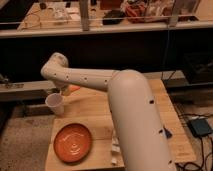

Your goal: Place the pepper in the ceramic cup

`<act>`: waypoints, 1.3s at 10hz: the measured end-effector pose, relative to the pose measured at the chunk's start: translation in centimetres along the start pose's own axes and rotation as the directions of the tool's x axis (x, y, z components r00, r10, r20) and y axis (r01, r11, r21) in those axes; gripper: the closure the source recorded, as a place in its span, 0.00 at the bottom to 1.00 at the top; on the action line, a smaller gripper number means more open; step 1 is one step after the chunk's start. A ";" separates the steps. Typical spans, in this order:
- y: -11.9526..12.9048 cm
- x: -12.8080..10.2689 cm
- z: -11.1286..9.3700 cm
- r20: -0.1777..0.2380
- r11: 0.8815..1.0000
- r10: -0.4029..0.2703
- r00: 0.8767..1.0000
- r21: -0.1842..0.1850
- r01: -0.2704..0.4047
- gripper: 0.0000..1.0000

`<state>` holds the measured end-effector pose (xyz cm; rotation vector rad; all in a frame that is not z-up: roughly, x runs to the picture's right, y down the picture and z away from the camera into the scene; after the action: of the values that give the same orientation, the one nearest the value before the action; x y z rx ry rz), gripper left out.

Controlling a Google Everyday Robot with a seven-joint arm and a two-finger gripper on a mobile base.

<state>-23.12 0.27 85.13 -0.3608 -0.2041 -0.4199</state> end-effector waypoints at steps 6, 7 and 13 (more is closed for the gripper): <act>2.9 5.3 -2.2 0.127 0.995 0.104 0.986 -0.012 -0.103 1.00; 2.6 4.6 -2.3 0.174 0.995 0.098 0.980 -0.006 -0.098 1.00; -0.3 -2.2 -6.0 0.467 0.994 -0.023 0.884 0.108 -0.031 1.00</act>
<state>-24.49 -1.49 79.10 -0.3473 -0.6985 -0.3094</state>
